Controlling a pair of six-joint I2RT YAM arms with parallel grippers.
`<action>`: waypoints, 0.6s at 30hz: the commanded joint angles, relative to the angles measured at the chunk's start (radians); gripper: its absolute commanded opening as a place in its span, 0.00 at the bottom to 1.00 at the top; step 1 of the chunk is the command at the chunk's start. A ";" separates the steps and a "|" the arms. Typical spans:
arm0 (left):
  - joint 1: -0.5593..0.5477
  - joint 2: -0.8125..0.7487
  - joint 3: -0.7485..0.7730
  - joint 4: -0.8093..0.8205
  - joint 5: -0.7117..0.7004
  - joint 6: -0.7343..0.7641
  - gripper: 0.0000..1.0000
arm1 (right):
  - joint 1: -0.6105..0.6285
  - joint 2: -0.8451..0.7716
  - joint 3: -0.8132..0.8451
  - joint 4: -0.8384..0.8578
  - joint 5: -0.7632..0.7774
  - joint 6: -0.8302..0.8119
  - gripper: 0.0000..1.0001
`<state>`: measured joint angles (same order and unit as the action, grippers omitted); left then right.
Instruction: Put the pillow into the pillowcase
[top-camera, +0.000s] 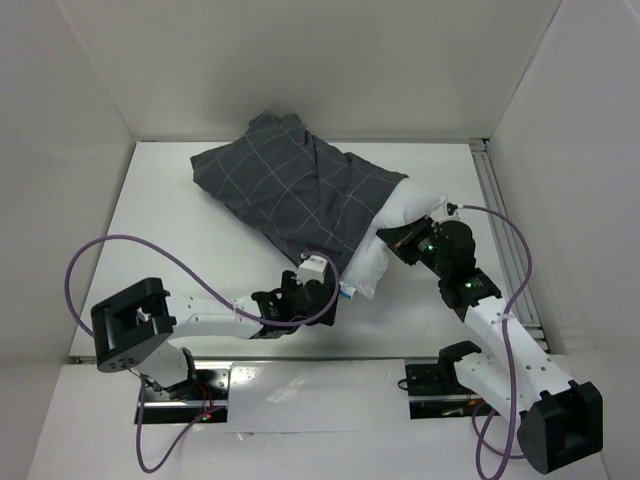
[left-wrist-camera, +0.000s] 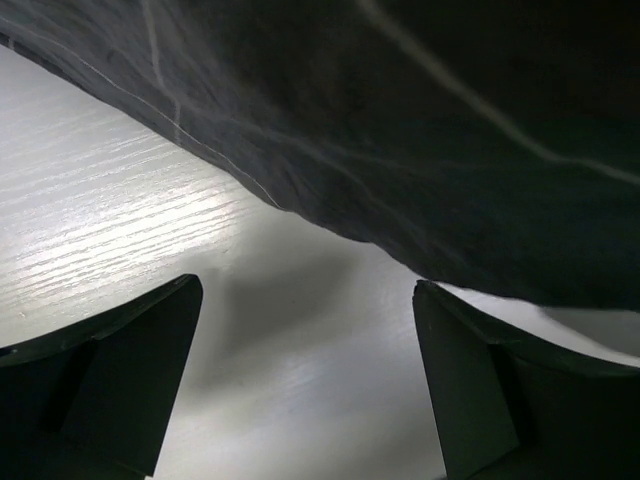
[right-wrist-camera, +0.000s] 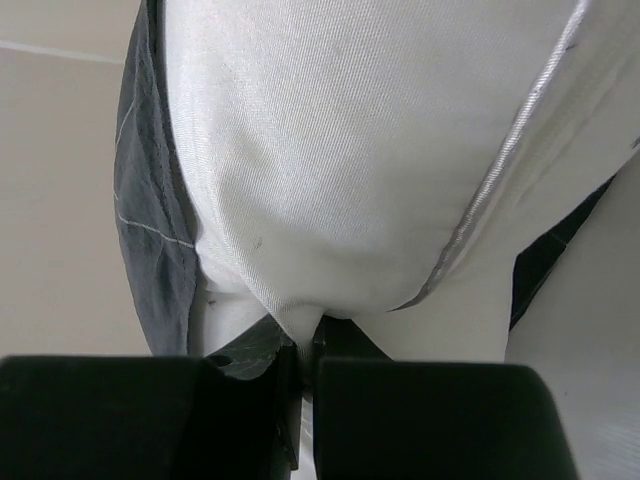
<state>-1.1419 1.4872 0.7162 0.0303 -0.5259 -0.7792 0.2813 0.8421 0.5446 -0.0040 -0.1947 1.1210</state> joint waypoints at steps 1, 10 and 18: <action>-0.004 0.024 0.035 0.107 -0.107 -0.028 0.98 | -0.005 -0.011 0.080 0.084 -0.008 -0.007 0.00; -0.004 0.067 0.042 0.218 -0.174 -0.055 0.84 | -0.005 0.008 0.080 0.084 -0.028 -0.016 0.00; 0.014 0.111 0.144 -0.004 -0.227 -0.166 0.00 | -0.005 0.008 0.091 0.064 -0.019 -0.016 0.00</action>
<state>-1.1336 1.5921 0.7975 0.0978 -0.6968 -0.8753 0.2813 0.8600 0.5522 -0.0162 -0.2008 1.1046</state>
